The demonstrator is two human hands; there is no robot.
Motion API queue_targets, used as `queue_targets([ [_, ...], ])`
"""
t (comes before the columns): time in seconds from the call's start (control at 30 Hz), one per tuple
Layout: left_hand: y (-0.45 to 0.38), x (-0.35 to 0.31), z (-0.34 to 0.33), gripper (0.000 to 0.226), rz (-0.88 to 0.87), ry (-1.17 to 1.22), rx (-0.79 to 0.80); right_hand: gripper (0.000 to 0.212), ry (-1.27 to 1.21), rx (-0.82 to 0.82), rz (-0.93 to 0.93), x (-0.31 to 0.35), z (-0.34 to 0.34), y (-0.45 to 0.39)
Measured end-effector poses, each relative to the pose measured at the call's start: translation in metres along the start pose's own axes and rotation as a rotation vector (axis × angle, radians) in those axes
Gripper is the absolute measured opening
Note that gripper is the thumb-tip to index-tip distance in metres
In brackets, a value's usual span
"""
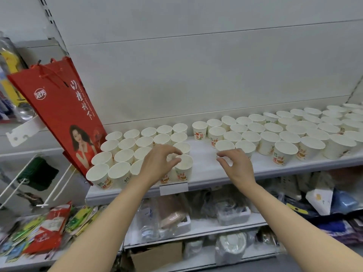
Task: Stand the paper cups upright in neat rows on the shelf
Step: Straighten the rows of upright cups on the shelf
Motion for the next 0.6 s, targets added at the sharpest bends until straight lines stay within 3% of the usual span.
queue_targets([
  [0.27,-0.076,-0.020,-0.047,0.011,0.119,-0.037,0.009,0.013,0.025,-0.026,0.034,-0.045,0.019,-0.063],
  [0.5,-0.154,-0.013,-0.086,0.012,0.343,-0.147,-0.018,0.012,0.039,0.218,0.037,-0.087,-0.008,-0.154],
  [0.6,-0.175,-0.007,-0.097,0.014,0.394,-0.192,-0.039,0.012,0.045,0.251,0.038,-0.096,-0.021,-0.180],
])
Point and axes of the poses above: each hand's wrist, its own y-axis away from the middle knuckle, its own z-axis out of the back of the hand, x = y × z, the point moved 4 cm from there along -y, towards the middle knuckle, and after that the axes turned 9 degrees about -x, right-handed, at the moved point
